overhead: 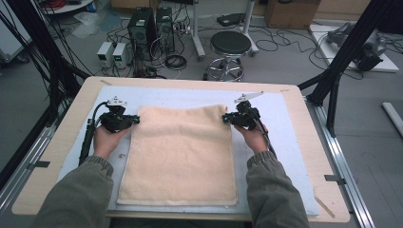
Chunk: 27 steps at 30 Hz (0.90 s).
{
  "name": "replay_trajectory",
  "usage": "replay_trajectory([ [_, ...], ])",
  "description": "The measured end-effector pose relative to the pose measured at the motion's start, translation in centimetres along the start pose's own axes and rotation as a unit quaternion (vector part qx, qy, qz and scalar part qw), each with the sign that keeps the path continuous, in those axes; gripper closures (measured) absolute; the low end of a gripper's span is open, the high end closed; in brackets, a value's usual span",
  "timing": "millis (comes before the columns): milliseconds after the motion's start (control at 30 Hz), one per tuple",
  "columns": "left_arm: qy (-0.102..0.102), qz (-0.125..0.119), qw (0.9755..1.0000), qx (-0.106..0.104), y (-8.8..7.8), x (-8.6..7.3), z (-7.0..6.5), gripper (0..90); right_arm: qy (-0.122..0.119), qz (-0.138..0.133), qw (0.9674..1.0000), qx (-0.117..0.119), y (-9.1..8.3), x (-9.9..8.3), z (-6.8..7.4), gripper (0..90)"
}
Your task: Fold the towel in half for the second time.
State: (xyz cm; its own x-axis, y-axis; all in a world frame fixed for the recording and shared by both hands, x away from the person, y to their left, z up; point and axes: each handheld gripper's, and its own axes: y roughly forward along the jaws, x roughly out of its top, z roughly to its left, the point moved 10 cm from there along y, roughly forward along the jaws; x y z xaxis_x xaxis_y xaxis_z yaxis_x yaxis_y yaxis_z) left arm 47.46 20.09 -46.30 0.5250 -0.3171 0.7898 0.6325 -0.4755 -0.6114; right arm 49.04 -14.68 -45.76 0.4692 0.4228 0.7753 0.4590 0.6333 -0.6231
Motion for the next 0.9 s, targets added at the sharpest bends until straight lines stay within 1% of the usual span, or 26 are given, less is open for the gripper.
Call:
replay_trajectory([
  [33, 0.007, -0.007, 0.9999, -0.002, -0.7, 0.1, -0.3, 85.1, -0.008, -0.004, 0.9999, 0.005, -0.7, 0.2, 0.6, 83.0],
  [100, 0.02, -0.021, 0.9995, -0.01, -2.5, -0.1, -1.1, 85.2, -0.031, -0.015, 0.9993, 0.015, -2.3, 0.3, 2.2, 83.0],
  [167, 0.038, -0.027, 0.9988, -0.018, -4.2, -0.8, -2.2, 85.1, -0.052, -0.011, 0.9983, 0.024, -3.9, -0.3, 4.0, 83.0],
  [200, 0.048, -0.026, 0.9983, -0.022, -5.1, -1.5, -2.9, 85.1, -0.062, -0.013, 0.9975, 0.033, -4.7, -0.7, 4.9, 83.0],
  [233, 0.059, -0.022, 0.9977, -0.027, -5.9, -2.3, -3.6, 85.1, -0.068, -0.007, 0.9968, 0.042, -5.3, -1.5, 5.9, 82.9],
  [267, 0.068, -0.024, 0.9969, -0.033, -6.6, -3.2, -4.4, 85.0, -0.075, 0.0, 0.996, 0.049, -5.9, -2.3, 6.9, 82.8],
  [300, 0.073, -0.02, 0.9962, -0.043, -7.2, -4.3, -5.1, 84.8, -0.077, 0.017, 0.9953, 0.057, -6.2, -3.4, 7.8, 81.8],
  [333, 0.079, -0.013, 0.9956, -0.049, -7.7, -5.5, -5.7, 84.5, -0.083, 0.038, 0.9937, 0.066, -6.4, -4.5, 8.6, 81.0],
  [367, 0.077, -0.005, 0.9955, -0.055, -8.0, -6.7, -6.2, 83.6, -0.087, 0.044, 0.9928, 0.07, -6.5, -5.5, 9.3, 78.8],
  [400, 0.074, 0.006, 0.9954, -0.06, -8.2, -7.8, -6.5, 81.9, -0.086, 0.056, 0.9921, 0.073, -6.6, -6.4, 9.7, 73.3],
  [433, 0.074, 0.015, 0.9953, -0.061, -8.5, -8.7, -6.6, 77.6, -0.089, 0.07, 0.9915, 0.065, -6.6, -7.2, 9.7, 66.7],
  [467, 0.069, 0.019, 0.9955, -0.062, -8.7, -9.3, -6.6, 71.1, -0.09, 0.074, 0.9917, 0.054, -6.8, -7.7, 9.6, 62.7],
  [500, 0.065, 0.021, 0.9955, -0.065, -9.0, -9.5, -6.5, 67.1, -0.083, 0.071, 0.9927, 0.05, -7.1, -7.9, 9.4, 59.2],
  [533, 0.061, 0.019, 0.9959, -0.064, -9.2, -9.5, -6.3, 62.8, -0.077, 0.062, 0.9941, 0.045, -7.3, -7.9, 9.0, 55.8],
  [567, 0.057, 0.016, 0.9964, -0.061, -9.3, -9.2, -6.1, 57.9, -0.067, 0.056, 0.9955, 0.038, -7.6, -7.8, 8.5, 53.1],
  [633, 0.059, 0.012, 0.9966, -0.056, -9.4, -8.3, -5.6, 51.7, -0.054, 0.037, 0.9973, 0.032, -7.9, -7.1, 7.8, 48.5],
  [667, 0.061, 0.008, 0.9967, -0.053, -9.3, -7.7, -5.4, 49.1, -0.055, 0.028, 0.9977, 0.029, -7.8, -6.7, 7.5, 46.8],
  [700, 0.064, 0.005, 0.9967, -0.05, -9.2, -7.1, -5.2, 46.3, -0.054, 0.025, 0.9979, 0.025, -7.8, -6.3, 7.3, 45.3],
  [733, 0.065, 0.001, 0.9968, -0.048, -8.9, -6.4, -5.0, 44.0, -0.058, 0.022, 0.9979, 0.021, -7.6, -5.9, 7.0, 44.1],
  [800, 0.064, -0.007, 0.9969, -0.045, -8.2, -5.1, -4.6, 42.0, -0.057, 0.022, 0.9979, 0.02, -6.9, -5.3, 6.5, 42.1],
  [833, 0.058, -0.013, 0.9972, -0.045, -7.8, -4.5, -4.5, 41.3, -0.055, 0.022, 0.998, 0.02, -6.5, -4.9, 6.3, 41.1],
  [900, 0.051, -0.016, 0.9974, -0.048, -6.9, -3.6, -4.3, 39.3, -0.053, 0.021, 0.9981, 0.024, -5.5, -4.3, 5.7, 38.8],
])
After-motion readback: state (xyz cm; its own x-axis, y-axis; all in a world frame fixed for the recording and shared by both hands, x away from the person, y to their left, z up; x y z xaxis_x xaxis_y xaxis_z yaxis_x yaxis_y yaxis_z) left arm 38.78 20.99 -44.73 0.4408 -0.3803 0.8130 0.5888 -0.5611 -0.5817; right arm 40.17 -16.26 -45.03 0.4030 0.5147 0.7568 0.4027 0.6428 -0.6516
